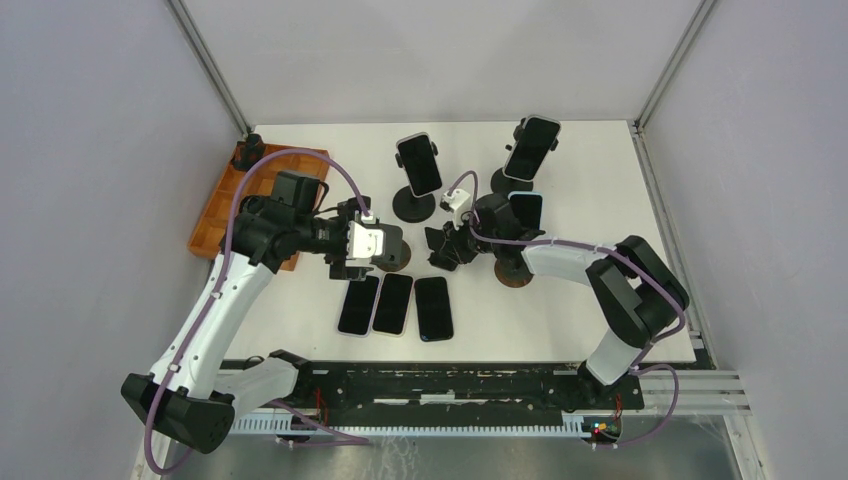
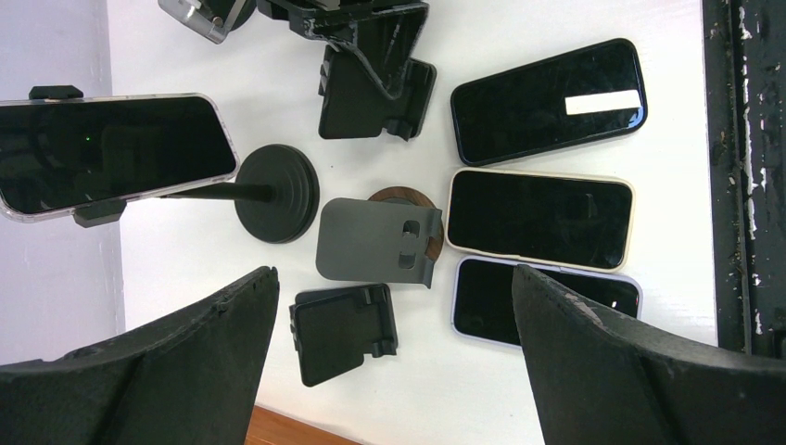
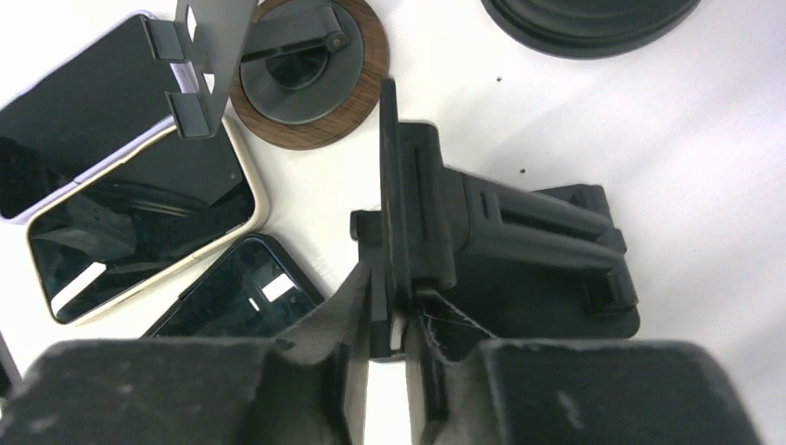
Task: Remove the phone from the phone stand
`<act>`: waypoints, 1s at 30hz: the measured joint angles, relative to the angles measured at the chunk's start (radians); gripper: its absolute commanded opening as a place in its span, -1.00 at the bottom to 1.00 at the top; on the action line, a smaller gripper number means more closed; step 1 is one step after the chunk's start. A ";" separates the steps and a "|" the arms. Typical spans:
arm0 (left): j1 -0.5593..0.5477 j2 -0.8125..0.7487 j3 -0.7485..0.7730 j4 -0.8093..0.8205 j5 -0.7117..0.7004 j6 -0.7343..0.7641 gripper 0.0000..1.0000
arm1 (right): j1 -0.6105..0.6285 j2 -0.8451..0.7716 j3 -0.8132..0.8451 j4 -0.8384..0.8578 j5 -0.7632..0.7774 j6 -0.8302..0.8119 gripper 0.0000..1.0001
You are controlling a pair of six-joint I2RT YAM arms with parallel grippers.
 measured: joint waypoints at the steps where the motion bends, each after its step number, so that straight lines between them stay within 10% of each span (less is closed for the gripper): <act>1: 0.000 0.000 0.000 0.000 0.000 0.000 1.00 | 0.000 0.000 0.000 -0.003 0.004 -0.003 -0.16; 12: 0.000 0.000 0.000 -0.001 0.003 -0.010 1.00 | -0.002 -0.202 -0.013 -0.058 0.057 0.018 0.68; 20: 0.000 0.000 0.000 -0.009 0.006 -0.018 1.00 | -0.045 -0.559 -0.039 -0.110 0.116 0.064 0.80; 30: 0.000 0.006 0.002 -0.012 0.010 -0.031 1.00 | -0.459 -0.787 -0.211 -0.221 0.126 0.167 0.90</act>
